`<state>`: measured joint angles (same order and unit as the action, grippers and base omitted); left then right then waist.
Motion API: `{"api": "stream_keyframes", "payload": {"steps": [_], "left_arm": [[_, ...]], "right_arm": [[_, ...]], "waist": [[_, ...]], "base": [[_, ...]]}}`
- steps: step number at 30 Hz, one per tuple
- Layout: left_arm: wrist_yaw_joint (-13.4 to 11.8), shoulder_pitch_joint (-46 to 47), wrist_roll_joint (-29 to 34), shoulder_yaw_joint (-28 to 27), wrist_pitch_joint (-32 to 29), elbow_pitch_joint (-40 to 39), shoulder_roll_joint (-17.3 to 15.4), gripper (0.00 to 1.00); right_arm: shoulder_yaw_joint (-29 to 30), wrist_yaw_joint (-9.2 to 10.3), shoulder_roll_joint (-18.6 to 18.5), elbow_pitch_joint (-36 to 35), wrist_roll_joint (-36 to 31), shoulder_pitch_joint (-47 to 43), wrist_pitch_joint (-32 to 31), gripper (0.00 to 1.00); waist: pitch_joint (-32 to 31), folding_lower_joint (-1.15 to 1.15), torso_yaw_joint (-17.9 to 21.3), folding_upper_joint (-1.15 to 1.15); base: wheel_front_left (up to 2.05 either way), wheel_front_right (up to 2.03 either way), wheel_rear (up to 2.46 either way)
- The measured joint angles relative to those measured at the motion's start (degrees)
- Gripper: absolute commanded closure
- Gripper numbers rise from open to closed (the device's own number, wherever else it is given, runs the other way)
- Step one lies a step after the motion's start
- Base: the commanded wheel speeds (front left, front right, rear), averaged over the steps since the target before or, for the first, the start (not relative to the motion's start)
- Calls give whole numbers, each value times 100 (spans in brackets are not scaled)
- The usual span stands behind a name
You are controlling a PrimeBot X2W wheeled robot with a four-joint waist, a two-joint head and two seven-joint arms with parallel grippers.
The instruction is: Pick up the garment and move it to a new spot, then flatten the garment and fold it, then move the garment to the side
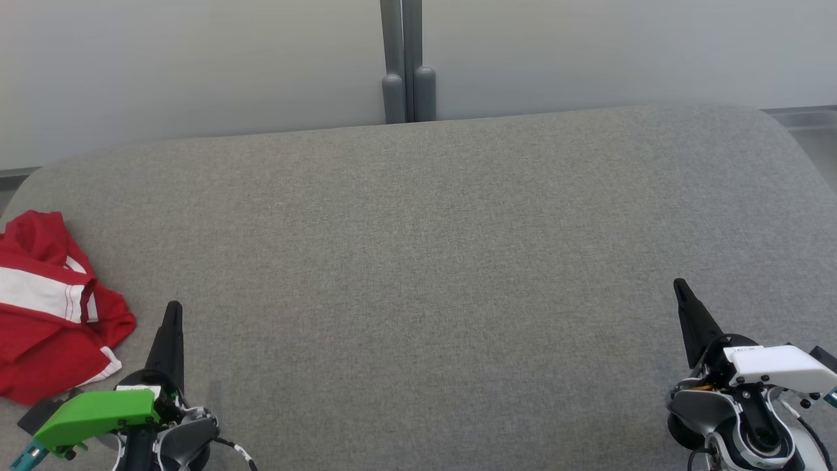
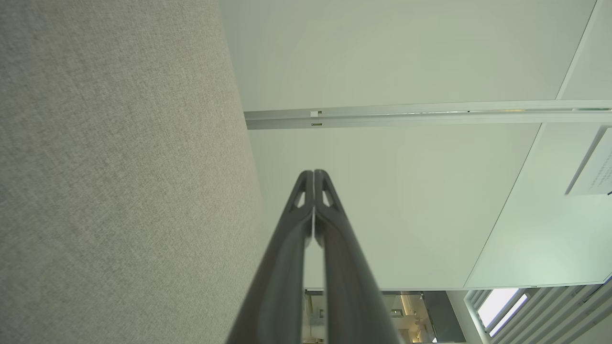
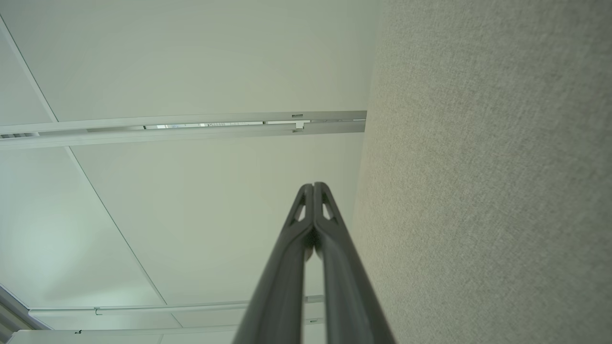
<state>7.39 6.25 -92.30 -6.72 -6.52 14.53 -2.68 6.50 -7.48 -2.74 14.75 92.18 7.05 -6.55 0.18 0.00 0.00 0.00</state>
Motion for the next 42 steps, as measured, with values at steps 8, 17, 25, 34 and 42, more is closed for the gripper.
{"api": "stream_keyframes", "payload": {"steps": [8,17,25,34,42], "left_arm": [[0,0,0,0,0,0,0,100],[0,0,0,0,1,0,0,100],[0,0,0,0,0,0,0,100],[0,0,0,0,0,0,0,100],[0,0,0,0,0,0,0,100]], "right_arm": [[0,0,0,0,0,0,0,100],[0,0,0,0,0,0,0,100],[0,0,0,0,0,0,0,100],[0,0,0,0,0,0,0,100],[0,0,0,0,0,0,0,100]], "waist": [[0,0,0,0],[0,0,0,0],[0,0,0,0],[0,0,0,0],[0,0,0,0]], "base": [[0,0,0],[0,0,0],[0,0,0],[0,0,0],[0,0,0]]}}
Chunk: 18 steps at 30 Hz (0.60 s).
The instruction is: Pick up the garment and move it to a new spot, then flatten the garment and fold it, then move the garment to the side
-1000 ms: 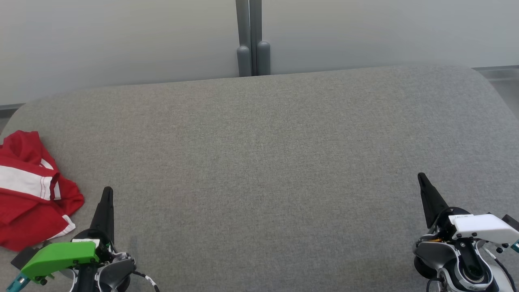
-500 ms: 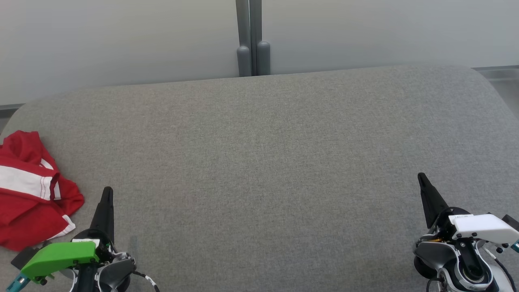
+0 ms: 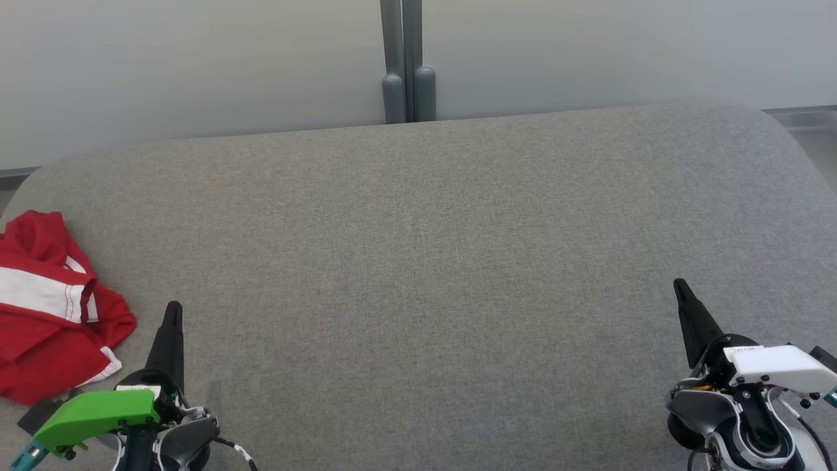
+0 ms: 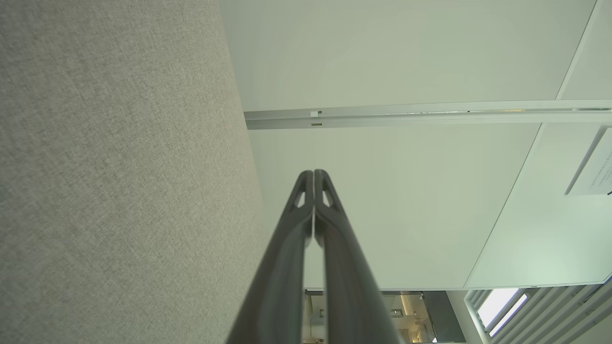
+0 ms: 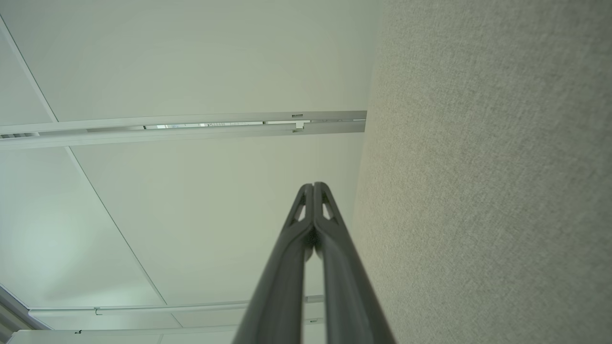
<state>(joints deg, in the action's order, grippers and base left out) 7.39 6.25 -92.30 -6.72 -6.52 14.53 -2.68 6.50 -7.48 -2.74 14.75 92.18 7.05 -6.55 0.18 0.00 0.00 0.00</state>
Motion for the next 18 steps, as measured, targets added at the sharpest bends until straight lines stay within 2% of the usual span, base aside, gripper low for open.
{"api": "stream_keyframes", "payload": {"steps": [11,12,18], "left_arm": [[0,0,0,0,0,0,0,100],[-1,-4,0,1,1,10,4,0],[-9,-184,34,43,89,232,49,0]], "right_arm": [[0,0,0,0,0,0,0,100],[-1,0,3,11,-1,-2,0,0],[-56,2,51,215,-71,-160,71,0]], "waist": [[0,0,0,0],[0,0,0,0],[7,0,0,0]], "base": [[0,0,0],[0,0,0],[0,0,0]]}}
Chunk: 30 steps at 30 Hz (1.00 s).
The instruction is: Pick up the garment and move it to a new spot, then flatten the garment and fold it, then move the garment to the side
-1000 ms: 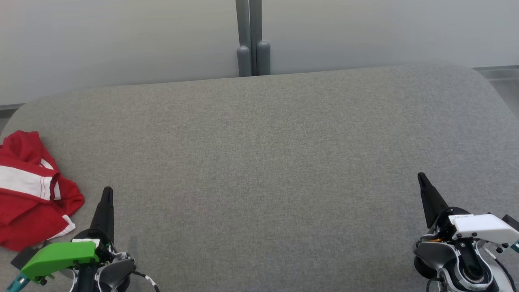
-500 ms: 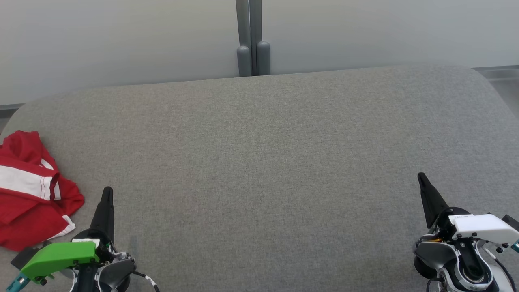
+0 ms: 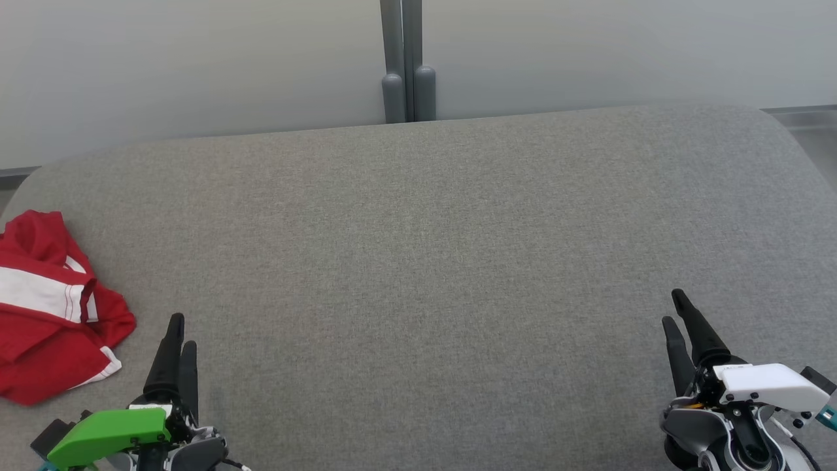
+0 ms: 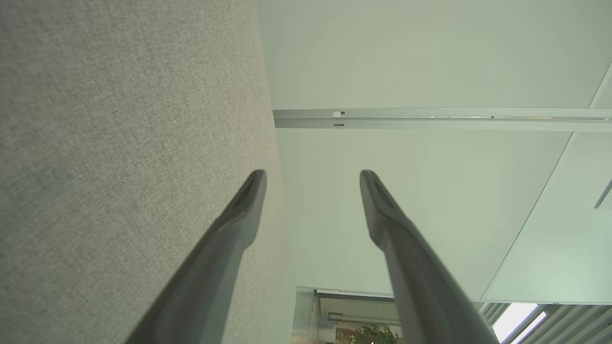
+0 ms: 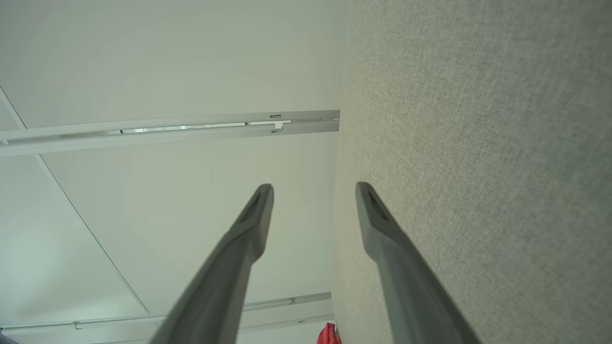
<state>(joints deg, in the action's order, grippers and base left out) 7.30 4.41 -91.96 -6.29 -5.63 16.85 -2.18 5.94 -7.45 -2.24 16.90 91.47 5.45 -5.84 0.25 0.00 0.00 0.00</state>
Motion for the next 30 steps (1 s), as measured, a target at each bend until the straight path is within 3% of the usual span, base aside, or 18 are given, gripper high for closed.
{"api": "stream_keyframes", "payload": {"steps": [30], "left_arm": [[-76,9,3537,202,739,38,-14,0]], "right_arm": [[-471,0,-202,94,-3161,85,755,0]], "waist": [[43,0,50,0]], "base": [[0,0,0]]}}
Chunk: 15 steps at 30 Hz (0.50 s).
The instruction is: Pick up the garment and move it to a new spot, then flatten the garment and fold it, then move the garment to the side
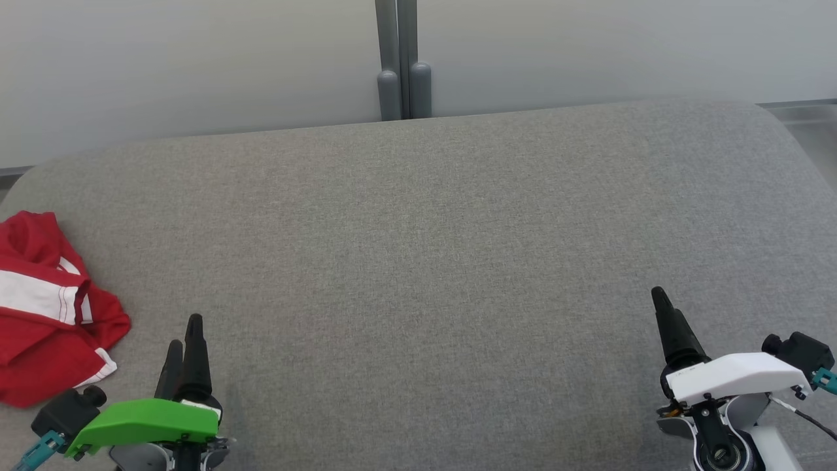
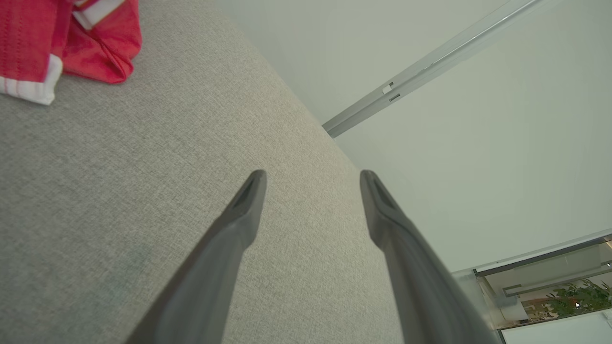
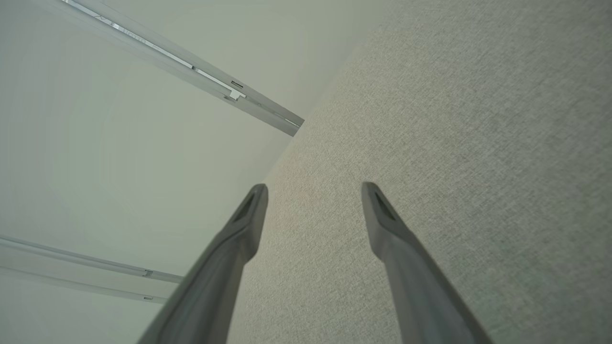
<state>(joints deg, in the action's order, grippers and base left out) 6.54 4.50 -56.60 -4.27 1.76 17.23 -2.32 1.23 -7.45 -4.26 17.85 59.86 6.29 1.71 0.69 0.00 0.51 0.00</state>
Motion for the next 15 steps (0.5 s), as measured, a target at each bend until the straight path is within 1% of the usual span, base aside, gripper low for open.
{"api": "stream_keyframes", "payload": {"steps": [2,15], "left_arm": [[-2,0,69,10,20,7,-1,0],[-33,3,1135,123,282,86,-11,0]], "right_arm": [[-10,0,-7,2,-82,7,21,0],[-181,-1,-64,47,-1039,92,277,0]], "waist": [[1,0,2,0],[24,0,16,0]], "base": [[0,0,0],[0,0,0]]}}
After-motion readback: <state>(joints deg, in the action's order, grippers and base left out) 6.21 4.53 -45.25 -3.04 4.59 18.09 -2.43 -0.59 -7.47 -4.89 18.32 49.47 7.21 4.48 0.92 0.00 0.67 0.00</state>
